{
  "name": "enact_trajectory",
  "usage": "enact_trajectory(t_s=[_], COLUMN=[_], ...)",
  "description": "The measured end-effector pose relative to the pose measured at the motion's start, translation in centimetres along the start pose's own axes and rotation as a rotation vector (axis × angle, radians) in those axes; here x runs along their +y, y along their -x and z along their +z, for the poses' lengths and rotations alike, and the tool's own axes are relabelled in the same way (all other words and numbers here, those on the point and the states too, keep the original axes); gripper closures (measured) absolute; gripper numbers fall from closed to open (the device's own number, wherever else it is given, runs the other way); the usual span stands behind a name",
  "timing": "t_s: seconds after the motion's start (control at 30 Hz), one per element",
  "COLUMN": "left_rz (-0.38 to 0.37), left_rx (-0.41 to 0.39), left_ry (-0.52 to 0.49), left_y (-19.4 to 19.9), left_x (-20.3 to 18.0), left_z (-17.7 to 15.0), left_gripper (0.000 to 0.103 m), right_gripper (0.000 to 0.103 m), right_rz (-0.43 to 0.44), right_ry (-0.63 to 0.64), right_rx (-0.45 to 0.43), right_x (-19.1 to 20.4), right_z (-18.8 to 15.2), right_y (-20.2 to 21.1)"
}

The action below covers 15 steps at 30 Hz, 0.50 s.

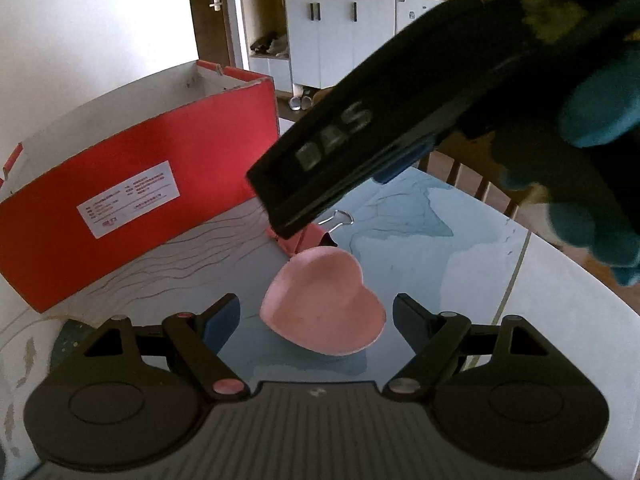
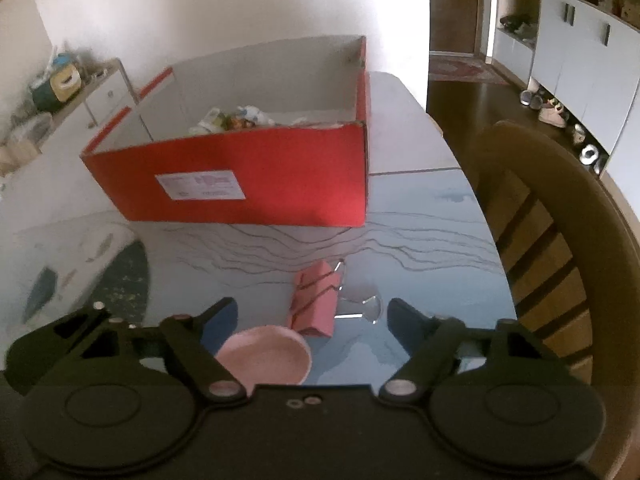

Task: Organize rigid objects
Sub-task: 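Grasp the pink heart dish with the left tool while the right tool grasps the pink binder clip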

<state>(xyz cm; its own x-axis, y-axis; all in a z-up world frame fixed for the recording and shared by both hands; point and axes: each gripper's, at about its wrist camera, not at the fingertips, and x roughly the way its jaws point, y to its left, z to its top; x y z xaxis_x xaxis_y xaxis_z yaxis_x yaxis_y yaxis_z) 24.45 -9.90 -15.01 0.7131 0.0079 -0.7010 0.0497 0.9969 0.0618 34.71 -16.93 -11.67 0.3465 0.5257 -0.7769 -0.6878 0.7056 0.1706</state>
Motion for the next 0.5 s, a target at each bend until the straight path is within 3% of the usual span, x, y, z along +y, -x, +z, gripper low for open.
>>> enact_trajectory(t_s=[0.37,0.5], left_rz=[-0.005,-0.002], left_rx=[-0.011,-0.015], left_ry=[0.004,-0.005], left_y=[-1.1,-1.4], left_x=[0.3,0.3], left_z=[-0.9,-1.0], left_gripper=[0.019,0.019], right_gripper=[0.042,0.055], right_rz=[-0.017,-0.034], right_ry=[0.078,0.097], right_rx=[0.079,0.096], right_x=[1.3,1.6], right_z=[0.8,0.7], right_y=[-3.5,-4.3])
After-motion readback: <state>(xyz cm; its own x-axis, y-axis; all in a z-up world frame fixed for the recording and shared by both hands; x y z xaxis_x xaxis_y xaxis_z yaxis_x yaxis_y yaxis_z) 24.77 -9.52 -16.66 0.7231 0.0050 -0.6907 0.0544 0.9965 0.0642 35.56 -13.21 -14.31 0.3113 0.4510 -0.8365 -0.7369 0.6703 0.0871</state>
